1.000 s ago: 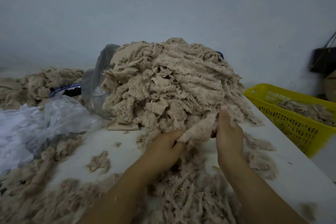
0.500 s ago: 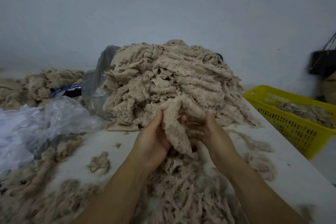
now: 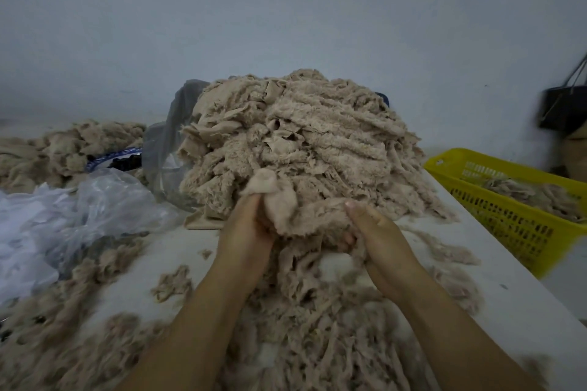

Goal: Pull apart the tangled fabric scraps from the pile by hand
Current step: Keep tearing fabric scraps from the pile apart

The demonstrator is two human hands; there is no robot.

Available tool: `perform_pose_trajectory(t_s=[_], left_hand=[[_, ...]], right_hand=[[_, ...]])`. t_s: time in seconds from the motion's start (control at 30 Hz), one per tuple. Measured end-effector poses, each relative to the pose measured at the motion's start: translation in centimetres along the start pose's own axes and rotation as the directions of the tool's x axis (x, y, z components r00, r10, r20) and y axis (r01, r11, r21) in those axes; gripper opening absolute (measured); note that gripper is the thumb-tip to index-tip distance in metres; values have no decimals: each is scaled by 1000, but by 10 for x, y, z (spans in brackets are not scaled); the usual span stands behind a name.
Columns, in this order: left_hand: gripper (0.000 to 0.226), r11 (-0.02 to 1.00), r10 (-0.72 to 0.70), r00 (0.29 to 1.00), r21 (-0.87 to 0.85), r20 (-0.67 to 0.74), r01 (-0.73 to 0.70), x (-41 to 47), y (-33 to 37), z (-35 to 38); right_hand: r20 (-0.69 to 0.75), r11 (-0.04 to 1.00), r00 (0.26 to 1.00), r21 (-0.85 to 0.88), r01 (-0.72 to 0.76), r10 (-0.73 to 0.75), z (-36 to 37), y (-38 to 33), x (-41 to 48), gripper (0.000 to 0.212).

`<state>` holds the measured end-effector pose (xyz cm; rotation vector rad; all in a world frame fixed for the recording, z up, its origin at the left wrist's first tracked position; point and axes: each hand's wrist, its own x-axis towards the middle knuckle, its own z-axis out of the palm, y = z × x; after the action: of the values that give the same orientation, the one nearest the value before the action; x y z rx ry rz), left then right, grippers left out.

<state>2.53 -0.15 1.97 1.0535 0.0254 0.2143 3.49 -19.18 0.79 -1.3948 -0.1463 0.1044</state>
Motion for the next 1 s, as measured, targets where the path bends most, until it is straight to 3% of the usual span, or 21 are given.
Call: perform_pose_trajectory(t_s=[0.07,0.17,0.23,0.3,0.37,0.43,0.47,0.6,0.7,0.77,0.9,0.97,1.0], left_hand=[[39,887,31,995,457,95,-71,-11,-7,7],[28,689,-31,980,714,198,-123,-22,-19,14],[27,682,-57,992,730,116,-46,-20,-21,15],[42,766,-31,1000,642,3,22,-16,-15,15],[32,940,-28,996,336,-80,53,-7,-5,6],[24,993,-38,990,102,-139,53,-3,1,-3],[23,994,-56,987,87,-149,69,-3,1,-5],[24,983,-103,991,140,-89,115,-11,-9,7],[25,962,-89,993,252,-73,105,-13,-17,12],[36,906,-95,995,411,-41,104,-17,-24,13],[84,898,-252,964,391,83,201,-23,-31,16],[65,879,-182,964,471,193,72,-22,-27,12],[52,859,-125,969,511,214,-2,-20,-23,10]], right_hand=[[41,996,999,85,1,-4,3,-3,-1,40],[65,1000,998,13,5,-6,5,-4,-3,34],[0,1000,1000,6,-14,14,4,-4,-2,38],[-87,992,995,119,-43,54,-3,-5,1,36],[-126,973,989,225,-41,71,-15,-6,5,36],[-132,977,990,214,-18,48,-23,-5,6,37],[-126,983,992,185,1,23,-23,-4,6,39],[-29,994,996,-79,79,-82,-2,2,2,51],[144,921,981,-351,170,-126,15,8,-5,48],[240,935,967,-315,165,-89,21,11,-5,47],[312,971,947,-194,140,-74,21,19,-4,21],[243,984,965,-120,130,-98,13,15,0,24],[146,991,981,1,131,-130,5,9,4,29]])
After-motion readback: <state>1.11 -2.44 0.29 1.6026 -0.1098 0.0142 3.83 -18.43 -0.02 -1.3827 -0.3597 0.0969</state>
